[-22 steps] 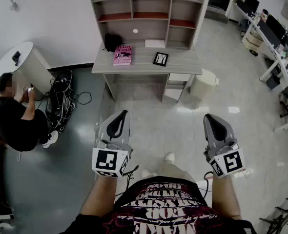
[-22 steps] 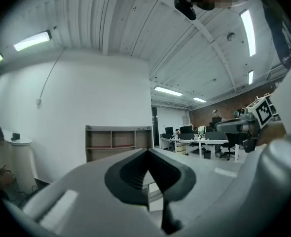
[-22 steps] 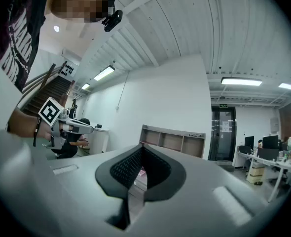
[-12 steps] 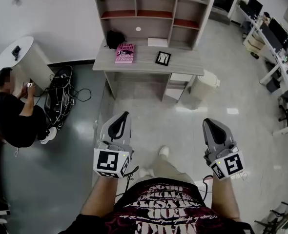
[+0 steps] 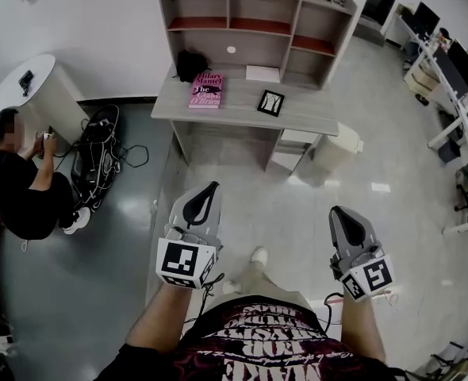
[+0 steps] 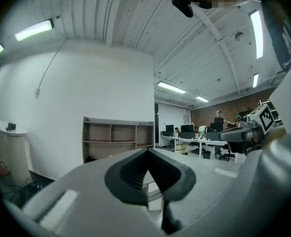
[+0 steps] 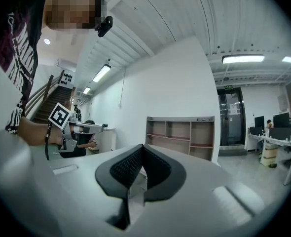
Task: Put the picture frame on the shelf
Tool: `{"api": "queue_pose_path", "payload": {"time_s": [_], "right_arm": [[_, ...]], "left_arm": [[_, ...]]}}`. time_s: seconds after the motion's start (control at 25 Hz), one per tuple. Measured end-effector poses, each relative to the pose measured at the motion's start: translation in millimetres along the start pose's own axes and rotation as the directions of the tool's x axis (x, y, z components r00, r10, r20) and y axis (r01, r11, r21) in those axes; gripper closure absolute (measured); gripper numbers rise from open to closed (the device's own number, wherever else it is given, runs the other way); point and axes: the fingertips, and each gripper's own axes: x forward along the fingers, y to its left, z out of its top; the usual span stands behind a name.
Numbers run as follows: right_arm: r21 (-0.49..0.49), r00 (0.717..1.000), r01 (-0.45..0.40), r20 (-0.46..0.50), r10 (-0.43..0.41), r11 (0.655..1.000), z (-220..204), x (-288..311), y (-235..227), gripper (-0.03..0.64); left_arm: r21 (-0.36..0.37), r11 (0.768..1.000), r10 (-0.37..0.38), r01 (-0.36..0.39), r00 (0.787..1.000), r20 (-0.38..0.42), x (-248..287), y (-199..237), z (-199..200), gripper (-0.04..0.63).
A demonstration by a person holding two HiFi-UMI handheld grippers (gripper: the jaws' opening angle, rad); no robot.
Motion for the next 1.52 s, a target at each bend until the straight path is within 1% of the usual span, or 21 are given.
{"api": "queue_pose_path", "payload": {"time_s": [0.16, 0.44, 0.72, 0.84, 1.04, 1.16, 1.32, 1.52], "right_arm": [[0.019, 1.0, -0.005, 0.013, 0.005, 1.0, -3.3, 22.5, -21.0, 0.594], [0.059, 0.999, -0.002, 0.043, -0.001, 0.998, -3.1, 59.3, -72.2, 0.594], [0.108, 0.999, -0.006, 0.05, 0.001, 0.994, -9.1, 87.3, -123.8, 0.594], [0.123, 0.998, -0.014, 0.062, 0.006, 0.992, -6.5, 95.8, -143.0, 0.594], [0.14, 0.997, -0.041, 0.072, 0.031, 0.989, -8.6, 107.4, -170.6, 0.594], [0.171, 0.998, -0.037, 0.06, 0.027, 0.985, -15.9, 113.0, -181.0, 0.594], [0.205, 0.998, -0.036, 0.049, 0.027, 0.978, -23.5, 116.1, -189.9, 0.594], [0.241, 0.999, -0.019, 0.051, 0.007, 0.97, -24.5, 122.8, -196.0, 0.594]], "left_arm": [[-0.003, 1.0, 0.017, -0.017, 1.0, -0.024, 27.5, 10.6, -4.2, 0.594], [0.026, 1.0, 0.012, -0.01, 0.997, -0.073, 82.9, 15.8, -8.6, 0.594], [0.017, 1.0, 0.025, -0.024, 0.998, -0.064, 136.9, 15.3, 4.0, 0.594], [0.008, 1.0, 0.022, -0.021, 0.997, -0.077, 154.8, 12.0, 5.3, 0.595], [-0.008, 0.998, 0.068, -0.068, 0.994, -0.086, 166.7, 12.6, 2.9, 0.595], [-0.009, 0.996, 0.084, -0.086, 0.992, -0.095, 169.0, 12.7, 0.8, 0.595], [-0.004, 0.995, 0.099, -0.1, 0.991, -0.086, 169.3, 14.8, 3.6, 0.594], [-0.007, 0.993, 0.113, -0.114, 0.989, -0.099, 165.8, 22.7, -1.9, 0.594]]}}
